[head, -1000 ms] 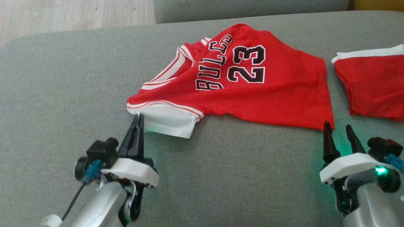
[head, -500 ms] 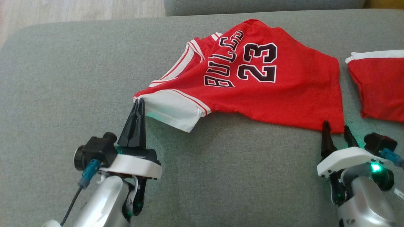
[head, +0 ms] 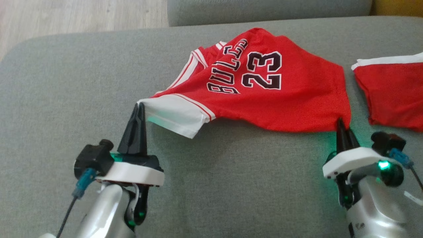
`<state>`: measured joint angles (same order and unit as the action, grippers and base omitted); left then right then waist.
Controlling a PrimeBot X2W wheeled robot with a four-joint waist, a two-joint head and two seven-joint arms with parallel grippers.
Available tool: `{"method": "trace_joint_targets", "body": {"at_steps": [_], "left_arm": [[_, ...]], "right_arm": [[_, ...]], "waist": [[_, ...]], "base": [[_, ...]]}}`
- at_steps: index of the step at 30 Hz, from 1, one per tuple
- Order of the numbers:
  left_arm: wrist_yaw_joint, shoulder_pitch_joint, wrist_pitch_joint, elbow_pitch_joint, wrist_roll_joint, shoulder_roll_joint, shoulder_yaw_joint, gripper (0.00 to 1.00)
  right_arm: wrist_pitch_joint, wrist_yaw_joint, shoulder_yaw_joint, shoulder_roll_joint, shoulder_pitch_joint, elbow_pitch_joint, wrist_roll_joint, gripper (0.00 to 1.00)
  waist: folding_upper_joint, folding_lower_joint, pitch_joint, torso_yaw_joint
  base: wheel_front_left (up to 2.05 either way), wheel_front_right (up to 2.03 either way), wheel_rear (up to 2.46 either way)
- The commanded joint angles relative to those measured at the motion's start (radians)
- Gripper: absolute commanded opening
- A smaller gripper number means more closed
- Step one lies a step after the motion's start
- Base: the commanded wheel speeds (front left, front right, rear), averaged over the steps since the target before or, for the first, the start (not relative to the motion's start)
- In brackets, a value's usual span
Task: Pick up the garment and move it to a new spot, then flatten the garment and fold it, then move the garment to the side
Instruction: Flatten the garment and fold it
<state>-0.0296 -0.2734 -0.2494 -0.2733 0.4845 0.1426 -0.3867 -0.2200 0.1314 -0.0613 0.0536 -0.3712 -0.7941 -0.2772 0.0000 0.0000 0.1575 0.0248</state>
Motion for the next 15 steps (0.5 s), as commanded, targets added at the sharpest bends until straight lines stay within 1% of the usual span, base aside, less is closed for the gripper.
{"method": "trace_joint_targets", "body": {"at_steps": [1, 4, 7, 10, 15], "left_arm": [[0.008, -0.024, -0.012, 0.036, 0.006, 0.007, 0.055, 0.0], [0.034, -0.036, -0.012, 0.054, 0.022, 0.002, 0.083, 0.0], [0.052, -0.068, -0.012, 0.081, 0.039, 0.002, 0.112, 0.0], [0.057, -0.115, -0.012, 0.126, 0.068, 0.0, 0.154, 0.0], [0.051, -0.205, 0.002, 0.225, 0.119, -0.006, 0.204, 0.0]], "right_arm": [[-0.02, -0.001, 0.03, -0.003, -0.024, 0.056, 0.013, 0.0], [-0.032, -0.001, 0.043, -0.003, -0.016, 0.144, 0.016, 0.0], [-0.035, -0.001, 0.07, -0.003, -0.013, 0.252, 0.029, 0.0], [-0.024, -0.001, 0.074, -0.003, -0.024, 0.368, 0.048, 0.0], [0.05, -0.001, 0.084, -0.003, -0.054, 0.584, 0.08, 0.0]], "waist": [[0.0, 0.0, -0.019, -0.009], [0.0, 0.0, -0.047, -0.015], [0.0, 0.0, -0.073, -0.023], [0.0, 0.0, -0.101, -0.03], [0.0, 0.0, -0.139, -0.044]], "base": [[0.0, 0.0, 0.0], [0.0, 0.0, 0.0], [0.0, 0.0, 0.0], [0.0, 0.0, 0.0], [0.0, 0.0, 0.0]]}}
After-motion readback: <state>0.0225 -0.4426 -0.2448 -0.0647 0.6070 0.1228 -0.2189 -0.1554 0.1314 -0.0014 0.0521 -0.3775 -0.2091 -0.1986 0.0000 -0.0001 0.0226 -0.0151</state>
